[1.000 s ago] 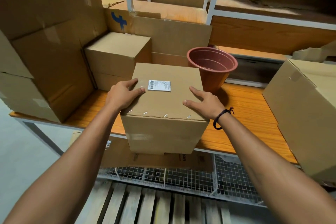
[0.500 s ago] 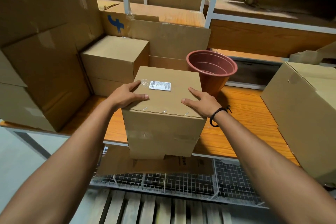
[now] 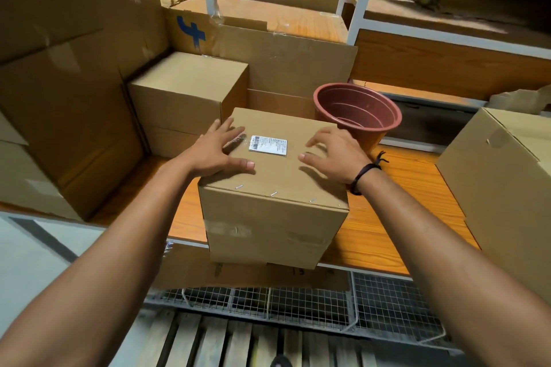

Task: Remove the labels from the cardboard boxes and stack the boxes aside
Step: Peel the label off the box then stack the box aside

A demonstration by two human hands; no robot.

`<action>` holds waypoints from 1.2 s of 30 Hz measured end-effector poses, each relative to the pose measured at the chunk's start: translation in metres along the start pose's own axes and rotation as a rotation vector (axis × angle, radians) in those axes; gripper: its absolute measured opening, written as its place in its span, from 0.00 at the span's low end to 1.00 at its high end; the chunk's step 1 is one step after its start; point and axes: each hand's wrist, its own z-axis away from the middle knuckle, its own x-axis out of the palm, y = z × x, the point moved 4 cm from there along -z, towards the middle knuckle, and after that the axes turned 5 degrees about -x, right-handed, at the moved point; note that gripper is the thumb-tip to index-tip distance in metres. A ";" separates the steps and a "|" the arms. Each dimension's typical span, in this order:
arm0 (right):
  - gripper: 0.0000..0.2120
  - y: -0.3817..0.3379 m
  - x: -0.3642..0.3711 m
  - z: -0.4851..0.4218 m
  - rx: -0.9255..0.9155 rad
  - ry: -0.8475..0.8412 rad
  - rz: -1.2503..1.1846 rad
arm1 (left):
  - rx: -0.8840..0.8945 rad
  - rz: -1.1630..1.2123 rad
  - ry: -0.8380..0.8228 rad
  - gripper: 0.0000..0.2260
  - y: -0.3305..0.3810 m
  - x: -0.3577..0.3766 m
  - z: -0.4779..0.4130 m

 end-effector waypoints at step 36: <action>0.16 -0.081 0.022 -0.119 -0.068 -0.605 -0.061 | 0.039 -0.349 0.093 0.58 -0.001 -0.005 -0.014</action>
